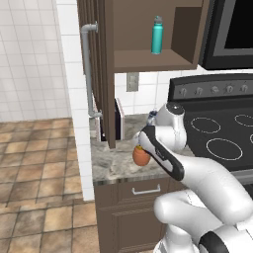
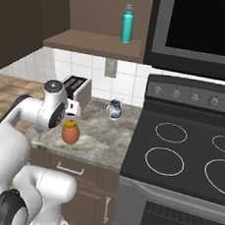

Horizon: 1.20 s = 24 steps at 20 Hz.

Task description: Pick the bar and honey bottle from the counter and place them in the cabinets closest to them.

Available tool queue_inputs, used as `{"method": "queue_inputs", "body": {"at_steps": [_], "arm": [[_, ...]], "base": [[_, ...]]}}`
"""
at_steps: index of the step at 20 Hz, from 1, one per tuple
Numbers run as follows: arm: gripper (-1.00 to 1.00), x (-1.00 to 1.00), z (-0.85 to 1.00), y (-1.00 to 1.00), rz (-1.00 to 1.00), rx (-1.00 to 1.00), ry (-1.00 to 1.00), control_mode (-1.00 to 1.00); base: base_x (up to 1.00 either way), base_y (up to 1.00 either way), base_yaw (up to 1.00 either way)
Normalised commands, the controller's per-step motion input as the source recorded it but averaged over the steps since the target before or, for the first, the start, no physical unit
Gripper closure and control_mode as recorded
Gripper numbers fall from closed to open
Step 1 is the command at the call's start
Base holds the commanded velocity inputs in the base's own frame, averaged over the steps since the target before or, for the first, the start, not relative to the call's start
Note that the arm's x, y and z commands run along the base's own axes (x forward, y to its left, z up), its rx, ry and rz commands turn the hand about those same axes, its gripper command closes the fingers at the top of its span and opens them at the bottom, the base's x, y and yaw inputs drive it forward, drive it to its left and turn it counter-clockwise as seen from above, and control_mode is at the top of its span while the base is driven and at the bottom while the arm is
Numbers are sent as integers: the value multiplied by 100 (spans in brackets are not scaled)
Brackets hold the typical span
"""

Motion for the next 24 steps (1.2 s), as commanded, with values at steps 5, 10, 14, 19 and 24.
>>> {"method": "queue_inputs", "body": {"at_steps": [5, 10, 14, 19, 24], "arm": [[-100, 29, -26, 0, 0, -3, 7, -100], [-100, 30, -30, 0, 0, -3, 6, -100], [-100, 28, -33, 0, 0, -4, 3, -100], [-100, 15, -21, 0, 0, -1, 0, -100], [-100, 2, -2, 0, 0, 0, 1, -100]], "base": [[0, 0, 0], [0, 0, 0], [0, 0, 0], [0, 0, 0], [0, 0, 0]]}}
